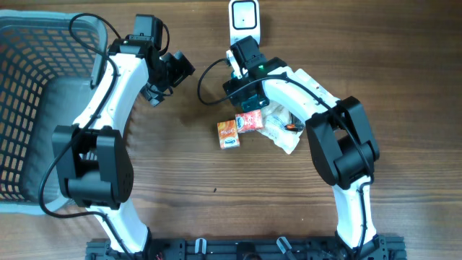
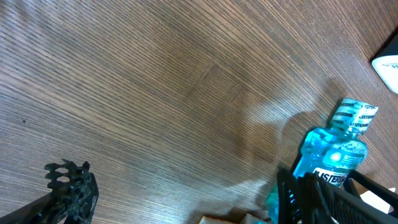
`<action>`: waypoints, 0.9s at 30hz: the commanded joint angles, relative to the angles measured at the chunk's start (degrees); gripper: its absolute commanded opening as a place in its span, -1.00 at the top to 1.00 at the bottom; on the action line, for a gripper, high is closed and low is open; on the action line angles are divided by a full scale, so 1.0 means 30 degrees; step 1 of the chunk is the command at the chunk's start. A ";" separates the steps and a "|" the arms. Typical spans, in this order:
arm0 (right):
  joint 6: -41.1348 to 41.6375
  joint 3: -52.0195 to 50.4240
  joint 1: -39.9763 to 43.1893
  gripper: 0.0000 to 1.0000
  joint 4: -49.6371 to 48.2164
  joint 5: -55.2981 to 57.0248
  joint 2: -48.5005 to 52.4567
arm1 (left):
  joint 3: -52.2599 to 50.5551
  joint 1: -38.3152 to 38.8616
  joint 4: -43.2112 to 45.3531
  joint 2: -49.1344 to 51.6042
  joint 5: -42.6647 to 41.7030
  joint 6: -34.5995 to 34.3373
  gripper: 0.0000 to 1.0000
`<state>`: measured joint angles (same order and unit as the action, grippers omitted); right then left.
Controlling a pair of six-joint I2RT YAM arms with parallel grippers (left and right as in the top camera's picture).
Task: Scan the item barcode
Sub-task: 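Present the mouthwash label to the scanner with the right gripper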
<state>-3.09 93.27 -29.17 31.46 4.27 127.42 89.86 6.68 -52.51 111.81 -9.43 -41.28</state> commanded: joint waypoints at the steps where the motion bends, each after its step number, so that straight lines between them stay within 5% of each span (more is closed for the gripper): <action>1: 0.0663 -0.0007 0.0044 -0.81 0.0226 0.0627 0.0889 | 0.0007 -0.0102 -0.0029 0.0015 0.0117 -0.0401 -1.00; 7: 0.1719 0.0000 0.0044 -0.48 0.0255 0.1231 0.0962 | 0.0007 -0.0102 -0.0029 0.0015 0.0117 -0.0401 -1.00; 27: 0.4080 0.1515 0.0087 -0.35 -0.0233 0.2601 -0.0852 | 0.0007 -0.0102 -0.0029 0.0015 0.0117 -0.0401 -1.00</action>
<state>7.79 94.80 -29.10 32.08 8.56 128.33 89.86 6.68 -52.51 111.81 -9.43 -41.28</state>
